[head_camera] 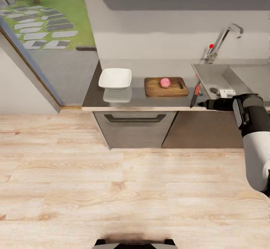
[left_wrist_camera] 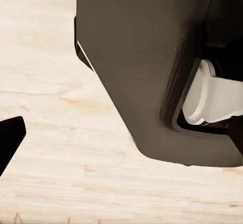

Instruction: In the kitchen, take the Vidalia onion out of the sink, dice it on the chopping board with the paring knife, put the diced onion into the bowl on the countertop, then place both the paring knife and the chopping board into the sink.

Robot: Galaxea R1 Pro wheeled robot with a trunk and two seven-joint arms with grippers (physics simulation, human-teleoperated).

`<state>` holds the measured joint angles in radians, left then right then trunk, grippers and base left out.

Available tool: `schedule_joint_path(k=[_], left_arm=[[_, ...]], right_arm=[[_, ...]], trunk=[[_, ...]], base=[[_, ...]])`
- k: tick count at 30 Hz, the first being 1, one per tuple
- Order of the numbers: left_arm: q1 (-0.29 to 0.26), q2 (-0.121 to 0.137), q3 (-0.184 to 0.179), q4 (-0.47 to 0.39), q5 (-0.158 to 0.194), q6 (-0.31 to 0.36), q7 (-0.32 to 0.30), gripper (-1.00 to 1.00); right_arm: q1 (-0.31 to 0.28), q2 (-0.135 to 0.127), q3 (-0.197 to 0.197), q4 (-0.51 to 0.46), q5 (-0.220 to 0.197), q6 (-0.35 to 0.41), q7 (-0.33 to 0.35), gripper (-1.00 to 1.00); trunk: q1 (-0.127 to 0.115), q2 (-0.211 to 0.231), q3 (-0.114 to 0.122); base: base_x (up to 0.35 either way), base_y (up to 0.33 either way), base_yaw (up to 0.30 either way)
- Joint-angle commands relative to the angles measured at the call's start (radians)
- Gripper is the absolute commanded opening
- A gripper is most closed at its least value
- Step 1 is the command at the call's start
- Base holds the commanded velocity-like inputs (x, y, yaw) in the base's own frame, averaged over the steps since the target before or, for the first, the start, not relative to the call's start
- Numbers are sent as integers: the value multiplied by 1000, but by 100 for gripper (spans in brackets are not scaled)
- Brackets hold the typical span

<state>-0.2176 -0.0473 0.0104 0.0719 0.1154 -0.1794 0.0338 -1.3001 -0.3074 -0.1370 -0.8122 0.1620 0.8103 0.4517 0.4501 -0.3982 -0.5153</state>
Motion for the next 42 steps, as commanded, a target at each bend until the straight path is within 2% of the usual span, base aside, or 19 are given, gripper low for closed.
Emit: schedule_joint_path(k=[1, 5, 11, 18, 20, 21, 24, 26, 27, 28, 29, 30, 31, 32, 35, 39, 40, 42], left_arm=[[-2, 0, 0, 5, 7, -8, 0, 100], [-2, 0, 0, 5, 7, -8, 0, 100], [-2, 0, 0, 5, 7, -8, 0, 100], [-2, 1, 0, 5, 7, -8, 0, 100], [-2, 1, 0, 5, 7, -8, 0, 100], [-2, 1, 0, 5, 7, -8, 0, 100], [-2, 2, 0, 5, 7, -8, 0, 100], [-2, 2, 0, 5, 7, -8, 0, 100], [-2, 2, 0, 5, 7, -8, 0, 100], [-2, 2, 0, 5, 7, -8, 0, 100], [-2, 2, 0, 5, 7, -8, 0, 100], [-2, 2, 0, 5, 7, -8, 0, 100], [-2, 2, 0, 5, 7, -8, 0, 100], [-2, 2, 0, 5, 7, -8, 0, 100], [-2, 2, 0, 4, 7, -9, 0, 100], [-2, 1, 0, 2, 6, -9, 1, 100], [-2, 0, 1, -2, 6, -9, 4, 100], [-2, -1, 3, -17, 6, -9, 7, 100]], right_arm=[[-1, 0, -3, 14, 30, -13, 9, 100], [-1, -2, -3, 93, 60, -61, 10, 100], [-1, -1, -3, 180, 68, -143, 9, 100], [-1, -1, -1, 287, 71, -199, 7, 100], [-1, -1, -1, 358, 78, -260, 3, 100], [-1, -1, -1, 459, 104, -357, -8, 100], [0, -1, -1, 679, 183, -608, -62, 100], [11, 0, -1, 738, 203, -711, -89, 100], [63, 2, -1, 766, 214, -773, -105, 100], [144, 4, -1, 779, 219, -813, -114, 100], [191, 5, -1, 784, 221, -840, -117, 100], [211, 6, -1, 785, 221, -856, -119, 100], [262, 9, -1, 789, 222, -912, -122, 100], [321, 19, -1, 792, 222, -977, -124, 100], [473, 50, -3, 794, 222, -1100, -138, 100], [592, 73, -5, 795, 221, -1219, -180, 100], [647, 85, -5, 795, 220, -1269, -199, 100], [694, 97, -6, 795, 216, -1316, -212, 100]], trunk=[[0, -2, -1], [0, -2, -1], [0, -2, -1], [0, -2, -1], [0, -2, -1], [0, -2, -1], [0, -2, -1], [0, -2, -1], [0, -2, -1], [0, -2, -1], [0, -2, -1], [0, -2, -1], [0, -2, -1], [0, -2, -1], [0, -2, -1], [0, -2, -1], [0, -2, -1], [0, -2, -1]], base=[[-332, 0, 0], [-332, 0, 0], [-332, -31, 0], [-271, -49, 0], [-80, -12, 0], [-40, -6, 0], [-17, -3, 0], [-7, -1, 0], [-3, 0, 0], [-1, 0, 0], [0, 0, 0], [0, 0, 0], [0, 0, 0], [0, 0, 0], [0, 0, 0], [0, 0, 0], [0, 0, 0], [0, 0, 0]])
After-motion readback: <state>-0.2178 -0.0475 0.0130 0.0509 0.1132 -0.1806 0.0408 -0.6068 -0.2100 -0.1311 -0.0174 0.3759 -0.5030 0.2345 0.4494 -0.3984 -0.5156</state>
